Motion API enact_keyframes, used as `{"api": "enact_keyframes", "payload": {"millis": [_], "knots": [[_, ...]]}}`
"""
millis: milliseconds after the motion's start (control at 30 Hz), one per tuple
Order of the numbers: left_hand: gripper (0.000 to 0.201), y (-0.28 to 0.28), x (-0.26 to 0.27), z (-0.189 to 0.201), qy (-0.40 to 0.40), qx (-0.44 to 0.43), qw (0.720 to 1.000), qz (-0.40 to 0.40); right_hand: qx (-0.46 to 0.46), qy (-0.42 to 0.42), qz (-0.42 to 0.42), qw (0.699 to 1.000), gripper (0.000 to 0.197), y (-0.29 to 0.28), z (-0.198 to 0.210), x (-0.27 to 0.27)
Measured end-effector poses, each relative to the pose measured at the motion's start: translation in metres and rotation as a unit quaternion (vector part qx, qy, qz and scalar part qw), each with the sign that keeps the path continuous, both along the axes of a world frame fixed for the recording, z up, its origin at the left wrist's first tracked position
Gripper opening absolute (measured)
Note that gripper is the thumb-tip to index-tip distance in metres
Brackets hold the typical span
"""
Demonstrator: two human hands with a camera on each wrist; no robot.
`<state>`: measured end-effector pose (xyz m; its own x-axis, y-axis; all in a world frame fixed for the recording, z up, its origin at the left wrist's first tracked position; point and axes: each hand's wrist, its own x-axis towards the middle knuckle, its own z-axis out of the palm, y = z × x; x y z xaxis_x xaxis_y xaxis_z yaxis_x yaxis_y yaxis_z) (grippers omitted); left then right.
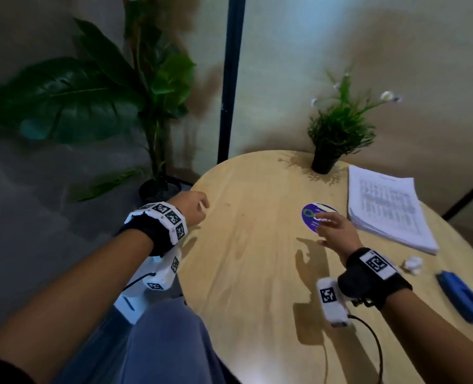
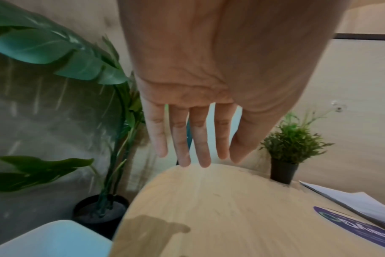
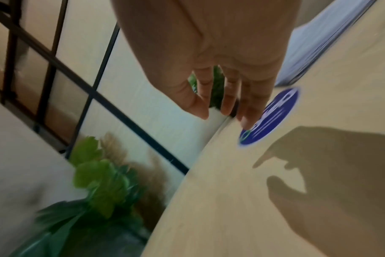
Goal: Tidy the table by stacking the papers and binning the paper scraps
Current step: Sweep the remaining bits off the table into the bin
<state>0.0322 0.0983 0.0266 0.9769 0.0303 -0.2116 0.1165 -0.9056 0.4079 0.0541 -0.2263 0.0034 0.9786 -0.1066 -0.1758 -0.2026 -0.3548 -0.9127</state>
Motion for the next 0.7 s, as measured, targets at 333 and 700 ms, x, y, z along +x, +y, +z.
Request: {"api": "enact_keyframes", "payload": {"millis": [333,700], "knots": [[0.053,-0.109,0.038,-0.022,0.049,0.114,0.987,-0.102,-0.39,0.087,-0.155,0.903,0.048,-0.16,-0.01,-0.01],[0.081,-0.134,0.055,-0.082,0.095,0.138,0.984,-0.056,-0.421,0.115,-0.002,0.9,0.025,-0.185,-0.036,0.018]]}}
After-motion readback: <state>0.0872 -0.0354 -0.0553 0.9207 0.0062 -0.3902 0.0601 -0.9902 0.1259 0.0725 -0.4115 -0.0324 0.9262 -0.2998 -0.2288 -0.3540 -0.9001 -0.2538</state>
